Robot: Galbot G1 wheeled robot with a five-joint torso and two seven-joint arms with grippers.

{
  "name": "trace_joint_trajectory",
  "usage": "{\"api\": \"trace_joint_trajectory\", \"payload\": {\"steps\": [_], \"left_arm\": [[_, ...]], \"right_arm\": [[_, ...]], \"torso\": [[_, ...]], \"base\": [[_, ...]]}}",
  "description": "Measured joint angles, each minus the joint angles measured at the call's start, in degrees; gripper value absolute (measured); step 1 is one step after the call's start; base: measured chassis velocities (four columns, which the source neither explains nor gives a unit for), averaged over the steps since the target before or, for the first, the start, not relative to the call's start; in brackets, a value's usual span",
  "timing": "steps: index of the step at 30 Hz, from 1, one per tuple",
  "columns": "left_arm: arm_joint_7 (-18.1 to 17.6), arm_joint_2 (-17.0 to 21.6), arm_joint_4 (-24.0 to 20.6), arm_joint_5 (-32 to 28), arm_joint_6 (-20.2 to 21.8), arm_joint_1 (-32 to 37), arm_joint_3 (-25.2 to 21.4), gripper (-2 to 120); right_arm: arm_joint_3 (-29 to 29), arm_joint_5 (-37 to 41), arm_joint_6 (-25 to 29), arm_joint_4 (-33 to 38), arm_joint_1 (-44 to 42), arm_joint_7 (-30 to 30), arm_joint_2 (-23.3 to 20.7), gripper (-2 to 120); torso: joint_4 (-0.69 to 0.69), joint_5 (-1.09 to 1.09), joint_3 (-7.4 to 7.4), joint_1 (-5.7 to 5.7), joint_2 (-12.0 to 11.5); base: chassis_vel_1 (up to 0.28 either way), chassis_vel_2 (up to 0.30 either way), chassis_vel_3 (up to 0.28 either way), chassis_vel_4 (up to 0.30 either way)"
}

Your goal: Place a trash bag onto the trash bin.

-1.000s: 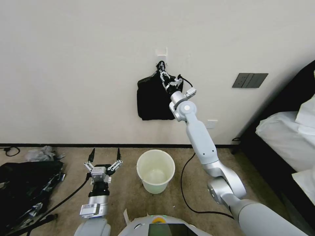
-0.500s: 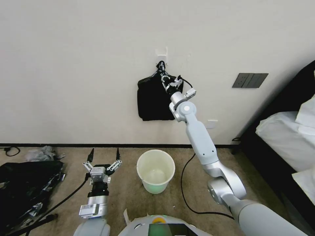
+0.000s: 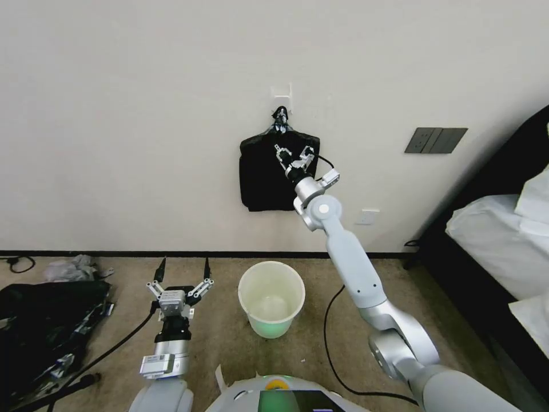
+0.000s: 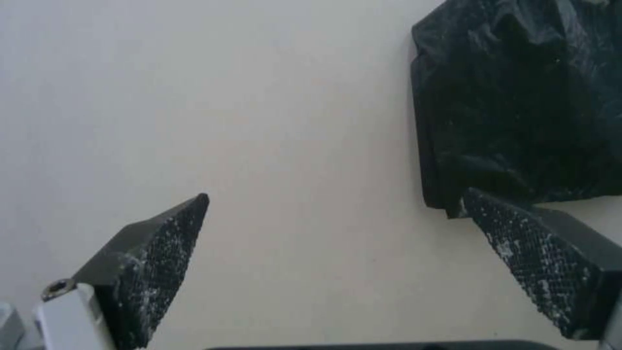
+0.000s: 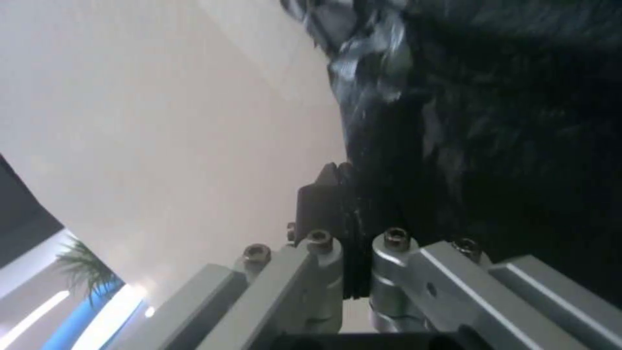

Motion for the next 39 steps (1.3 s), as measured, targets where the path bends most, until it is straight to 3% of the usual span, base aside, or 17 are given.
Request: {"api": "trace_joint_trajectory", "payload": {"steps": [5, 12, 19, 22, 29, 39], "left_arm": [[0.0, 0.1, 0.0, 0.0, 0.0, 0.2, -0.1, 100], [0.0, 0.1, -0.4, 0.0, 0.0, 0.3, -0.2, 100], [0.0, -0.1, -0.7, 0.0, 0.0, 0.7, -0.2, 100], [0.0, -0.4, -1.0, 0.0, 0.0, 1.0, -0.3, 100], [0.0, -0.6, -1.3, 0.1, -0.2, 1.2, -0.2, 100], [0.2, -0.6, -1.7, 0.1, -1.1, 1.4, -0.1, 100]], "right_arm": [[1.2, 2.0, 0.0, -0.6, 0.3, 0.0, 0.2, 9], [2.3, 5.3, -0.2, -2.4, 2.1, -0.2, 0.3, 37], [2.3, 5.4, -0.4, -3.7, 3.5, -0.6, -0.1, 57], [1.9, 5.3, -0.7, -4.2, 4.0, -0.7, -0.4, 75], [1.6, 4.6, -0.8, -5.0, 5.0, -0.9, -0.6, 97], [0.4, 5.0, -0.9, -5.3, 6.5, -1.9, -1.1, 99]], "torso": [[0.00, 0.00, 0.00, 0.00, 0.0], [0.00, 0.00, 0.00, 0.00, 0.0], [0.00, 0.00, 0.00, 0.00, 0.0], [-0.01, 0.00, 0.00, 0.00, 0.0], [0.00, 0.00, 0.00, 0.00, 0.0], [0.00, 0.00, 0.00, 0.00, 0.0]], "base": [[0.000, 0.000, 0.000, 0.000], [0.000, 0.000, 0.000, 0.000], [0.000, 0.000, 0.000, 0.000], [0.000, 0.000, 0.000, 0.000], [0.000, 0.000, 0.000, 0.000], [0.000, 0.000, 0.000, 0.000]]}}
